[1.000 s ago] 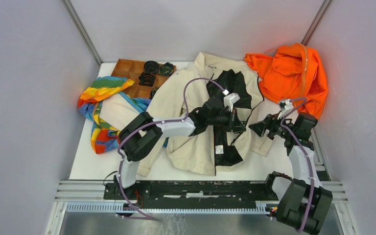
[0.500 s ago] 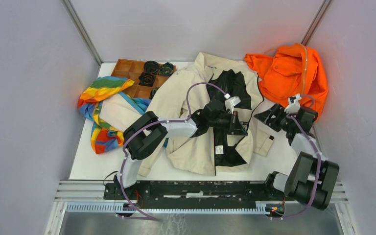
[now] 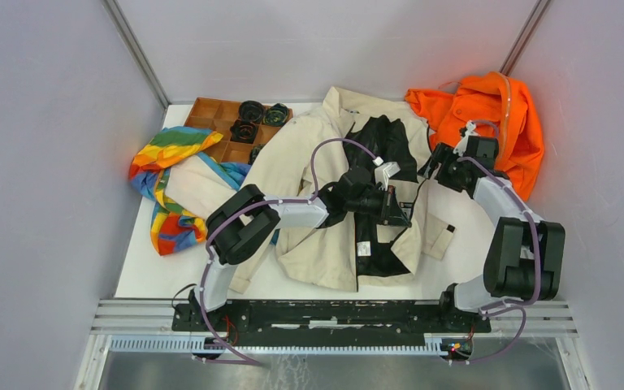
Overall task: Zip up the jacket
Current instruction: Adjust the jacket at the center of the board.
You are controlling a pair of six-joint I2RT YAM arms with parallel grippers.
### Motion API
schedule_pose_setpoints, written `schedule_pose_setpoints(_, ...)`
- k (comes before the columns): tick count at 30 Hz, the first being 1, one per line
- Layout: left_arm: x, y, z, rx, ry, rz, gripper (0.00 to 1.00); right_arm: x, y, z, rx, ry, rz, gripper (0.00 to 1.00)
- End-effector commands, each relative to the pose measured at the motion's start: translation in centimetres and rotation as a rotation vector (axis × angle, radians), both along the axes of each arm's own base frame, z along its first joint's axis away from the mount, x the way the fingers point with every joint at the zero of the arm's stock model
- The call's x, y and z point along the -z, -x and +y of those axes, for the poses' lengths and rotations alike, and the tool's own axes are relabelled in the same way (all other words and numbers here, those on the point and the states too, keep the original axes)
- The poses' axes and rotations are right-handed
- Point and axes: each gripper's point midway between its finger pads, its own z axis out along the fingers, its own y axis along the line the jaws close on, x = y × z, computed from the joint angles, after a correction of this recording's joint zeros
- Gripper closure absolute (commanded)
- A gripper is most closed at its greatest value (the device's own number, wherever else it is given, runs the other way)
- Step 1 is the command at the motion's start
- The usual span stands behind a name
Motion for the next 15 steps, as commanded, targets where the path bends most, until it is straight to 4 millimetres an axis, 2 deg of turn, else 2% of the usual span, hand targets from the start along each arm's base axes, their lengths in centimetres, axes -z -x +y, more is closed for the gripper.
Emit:
schedule_pose_setpoints(1, -1.9, 0.3, -1.0, 0.027, 0.061, -0.006, 0.98, 1.5, 0.6, -2.3, 0.082, 0.162, 0.094, 0.23)
schedule_pose_setpoints(7, -1.9, 0.4, -1.0, 0.032, 0.058, -0.004, 0.98, 1.5, -1.0, -0.8, -0.009, 0.207, 0.065, 0.36)
schedule_pose_setpoints(8, -1.9, 0.4, -0.9, 0.033, 0.057, -0.005, 0.98, 1.1, -1.5, -0.7, -0.016, 0.209, 0.047, 0.42)
schedule_pose_setpoints(11, -1.8, 0.5, -0.9, 0.034, 0.049, -0.007, 0.98, -0.1, -2.9, -0.2, -0.045, 0.221, 0.004, 0.7)
schedule_pose_setpoints(13, -1.8, 0.4, -0.8, 0.033, 0.044, -0.009, 0.98, -0.6, -3.7, 0.1, -0.06, 0.224, -0.01, 0.81)
schedule_pose_setpoints(15, -1.8, 0.3, -0.8, 0.029, 0.039, -0.013, 0.98, -1.1, -4.4, 0.5, -0.081, 0.223, -0.026, 0.87)
